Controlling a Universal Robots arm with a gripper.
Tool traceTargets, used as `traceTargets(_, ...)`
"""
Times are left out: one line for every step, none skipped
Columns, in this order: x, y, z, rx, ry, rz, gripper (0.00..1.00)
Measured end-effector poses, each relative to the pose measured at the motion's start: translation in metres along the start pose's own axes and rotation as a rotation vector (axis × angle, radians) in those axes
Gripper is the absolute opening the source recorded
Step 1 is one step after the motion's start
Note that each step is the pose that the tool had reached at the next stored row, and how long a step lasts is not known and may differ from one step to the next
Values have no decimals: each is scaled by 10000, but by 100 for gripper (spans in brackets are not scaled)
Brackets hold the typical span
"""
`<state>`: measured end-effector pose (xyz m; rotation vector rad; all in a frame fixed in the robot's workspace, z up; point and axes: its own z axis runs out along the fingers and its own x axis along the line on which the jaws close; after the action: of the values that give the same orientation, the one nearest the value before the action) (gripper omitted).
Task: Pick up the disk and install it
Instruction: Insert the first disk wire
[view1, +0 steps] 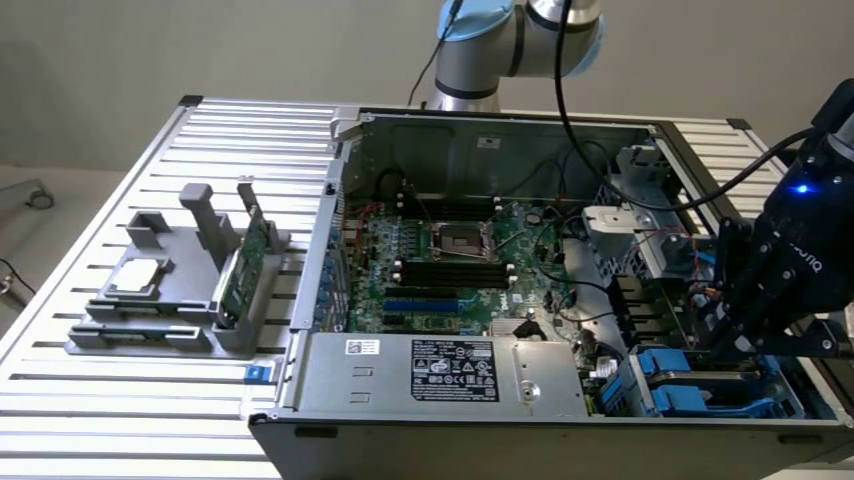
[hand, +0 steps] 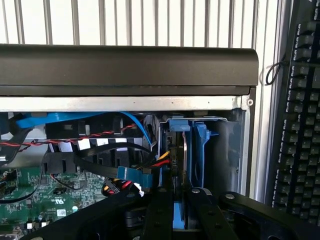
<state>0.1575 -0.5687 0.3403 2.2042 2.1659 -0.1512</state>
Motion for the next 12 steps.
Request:
traceTargets(0,2,1,1,1,6,16)
traceTargets(0,4,3,1,2,12,16)
traceTargets(0,6,4,2,2,20,16)
traceTargets(1,7,4,3,1,31,16)
traceTargets(1,8,5,4,2,42,16)
traceTargets(2,9,5,5,3,53,16)
traceTargets(3,10,7,7,5,63,16)
traceTargets(5,11,8,8,8,73,16)
traceTargets(7,12,8,9,8,83,16)
traceTargets(9,13,7,10,7,92,16)
traceTargets(12,14,5,11,5,101,16)
traceTargets(16,16,5,11,6,109,16)
